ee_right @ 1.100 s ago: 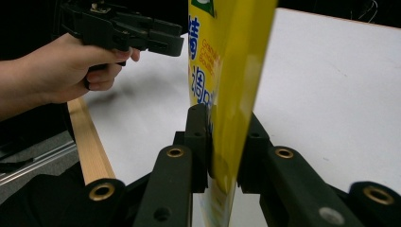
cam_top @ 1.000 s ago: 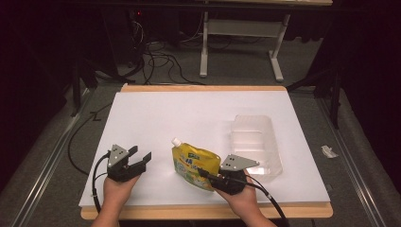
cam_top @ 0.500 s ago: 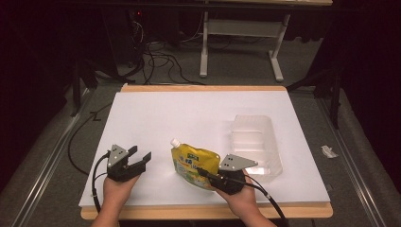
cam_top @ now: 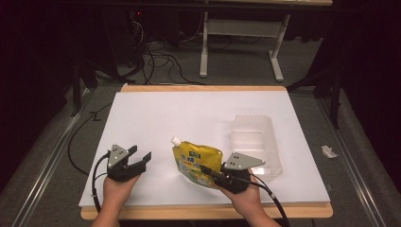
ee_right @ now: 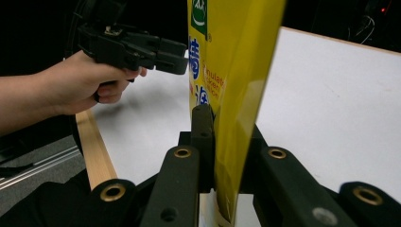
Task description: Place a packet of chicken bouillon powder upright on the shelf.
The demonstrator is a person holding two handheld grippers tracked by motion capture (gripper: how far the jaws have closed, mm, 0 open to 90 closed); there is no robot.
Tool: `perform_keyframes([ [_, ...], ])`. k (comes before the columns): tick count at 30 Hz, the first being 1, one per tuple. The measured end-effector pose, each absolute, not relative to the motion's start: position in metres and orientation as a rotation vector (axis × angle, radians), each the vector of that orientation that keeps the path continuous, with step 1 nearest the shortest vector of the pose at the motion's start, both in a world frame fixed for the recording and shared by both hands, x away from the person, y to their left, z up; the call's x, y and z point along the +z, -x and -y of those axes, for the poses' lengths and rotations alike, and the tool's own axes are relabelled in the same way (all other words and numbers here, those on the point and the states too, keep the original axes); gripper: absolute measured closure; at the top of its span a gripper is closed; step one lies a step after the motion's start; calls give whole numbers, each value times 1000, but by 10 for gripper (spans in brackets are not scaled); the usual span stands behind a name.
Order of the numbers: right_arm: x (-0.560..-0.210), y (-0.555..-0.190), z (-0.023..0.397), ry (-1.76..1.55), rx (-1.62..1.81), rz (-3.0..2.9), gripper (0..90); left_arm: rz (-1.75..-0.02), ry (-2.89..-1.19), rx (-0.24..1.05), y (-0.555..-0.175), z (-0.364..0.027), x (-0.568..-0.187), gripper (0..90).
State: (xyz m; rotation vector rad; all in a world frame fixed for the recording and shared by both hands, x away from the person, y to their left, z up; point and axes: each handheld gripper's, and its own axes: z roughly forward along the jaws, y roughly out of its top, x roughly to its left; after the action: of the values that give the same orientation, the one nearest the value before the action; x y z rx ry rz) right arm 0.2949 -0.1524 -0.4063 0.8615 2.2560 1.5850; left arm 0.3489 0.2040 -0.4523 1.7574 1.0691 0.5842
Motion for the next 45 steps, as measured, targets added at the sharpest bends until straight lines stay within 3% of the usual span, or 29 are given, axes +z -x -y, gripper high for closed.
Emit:
perform_keyframes([
  [13, -383, -292, 173, -813, 1638, -2206, 839, -1049, -1751, 598, -348, -203, -451, 357],
  [21, -359, -296, 190, -780, 1677, -2159, 840, -1031, -1765, 608, -349, -202, -450, 289],
  [28, -345, -303, 203, -793, 1671, -2150, 841, -1024, -1749, 623, -347, -203, -449, 282],
  [34, -326, -312, 227, -813, 1674, -2117, 842, -1025, -1756, 619, -347, -202, -449, 278],
  [45, -323, -322, 266, -886, 1605, -2101, 844, -1017, -1780, 622, -347, -199, -450, 236],
])
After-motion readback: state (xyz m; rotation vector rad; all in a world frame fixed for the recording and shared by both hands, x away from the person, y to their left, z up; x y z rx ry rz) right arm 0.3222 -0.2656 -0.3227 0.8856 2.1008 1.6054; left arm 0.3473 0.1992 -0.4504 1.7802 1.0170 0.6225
